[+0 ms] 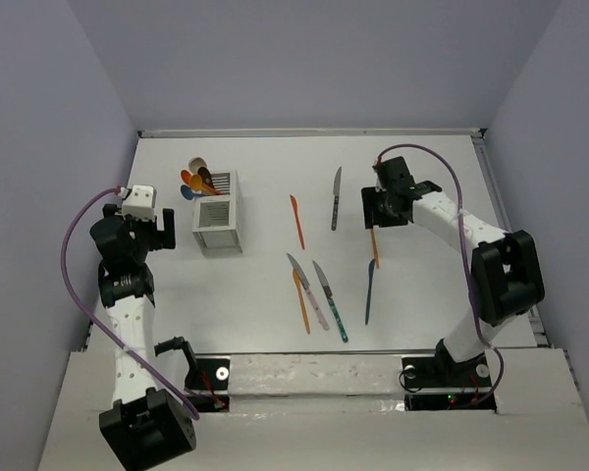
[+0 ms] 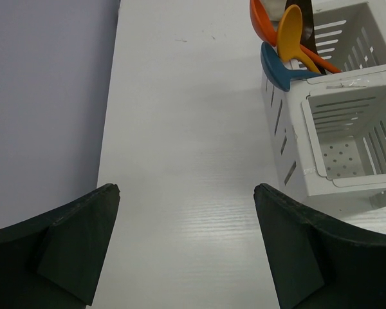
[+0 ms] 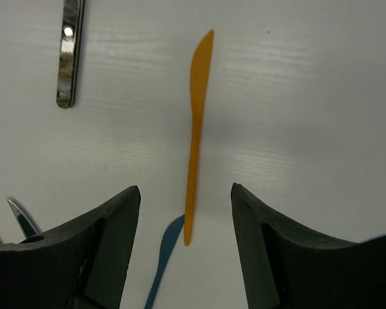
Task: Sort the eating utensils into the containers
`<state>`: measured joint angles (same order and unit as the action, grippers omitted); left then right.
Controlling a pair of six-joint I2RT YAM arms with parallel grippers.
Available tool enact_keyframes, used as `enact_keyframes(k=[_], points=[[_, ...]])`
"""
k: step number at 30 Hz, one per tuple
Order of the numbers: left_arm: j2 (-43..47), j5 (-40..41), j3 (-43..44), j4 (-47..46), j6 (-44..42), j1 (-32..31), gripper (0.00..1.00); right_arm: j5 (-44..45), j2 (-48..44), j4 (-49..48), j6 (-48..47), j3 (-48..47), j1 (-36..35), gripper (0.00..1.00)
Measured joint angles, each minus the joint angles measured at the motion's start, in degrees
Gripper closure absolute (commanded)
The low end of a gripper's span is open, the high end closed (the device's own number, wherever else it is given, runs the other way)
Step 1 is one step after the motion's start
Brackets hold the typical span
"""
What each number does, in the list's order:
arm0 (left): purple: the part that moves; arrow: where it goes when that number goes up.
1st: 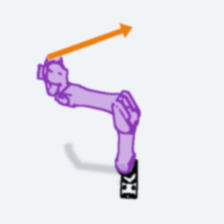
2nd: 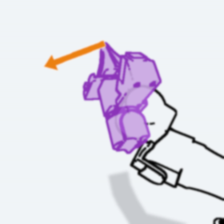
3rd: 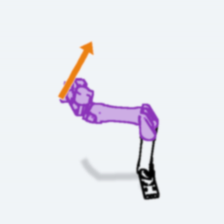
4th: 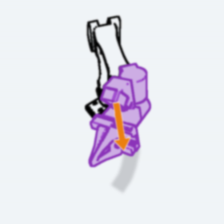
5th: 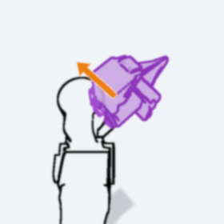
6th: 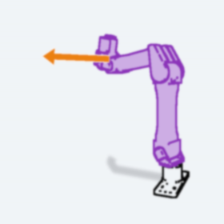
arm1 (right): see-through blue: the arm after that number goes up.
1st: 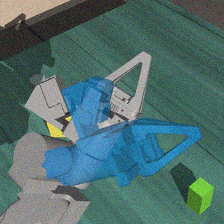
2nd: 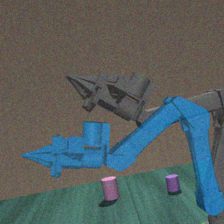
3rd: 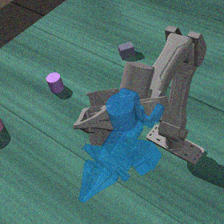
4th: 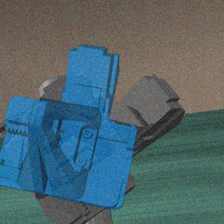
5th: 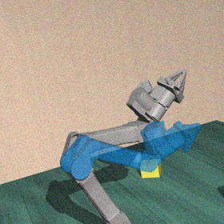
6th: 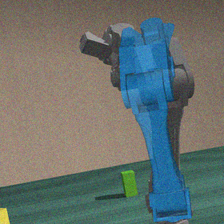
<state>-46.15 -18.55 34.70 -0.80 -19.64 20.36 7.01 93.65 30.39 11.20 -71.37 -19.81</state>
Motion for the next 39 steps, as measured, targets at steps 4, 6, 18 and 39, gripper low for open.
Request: enact_keyframes(k=[4, 6, 18, 39], points=[[0.00, -0.79, 0.17, 0.70, -0.48, 0.00, 0.01, -0.66, 2.71, 3.72, 1.18, 1.03, -1.66, 0.47], [0.00, -1.05, 0.17, 0.96, -0.55, 0.00, 0.01, -1.01, 3.78, 3.76, 1.44, 0.66, -1.66, 0.47], [0.55, -1.49, 0.17, 1.27, -0.87, 0.00, 0.01, 0.92, 14.27, 5.20, 2.34, -1.31, -1.57, 0.57], [1.03, -0.57, 0.17, 1.84, -2.58, 0.00, 0.01, 7.85, 11.69, 3.34, 1.40, 0.15, -1.64, 1.00]])
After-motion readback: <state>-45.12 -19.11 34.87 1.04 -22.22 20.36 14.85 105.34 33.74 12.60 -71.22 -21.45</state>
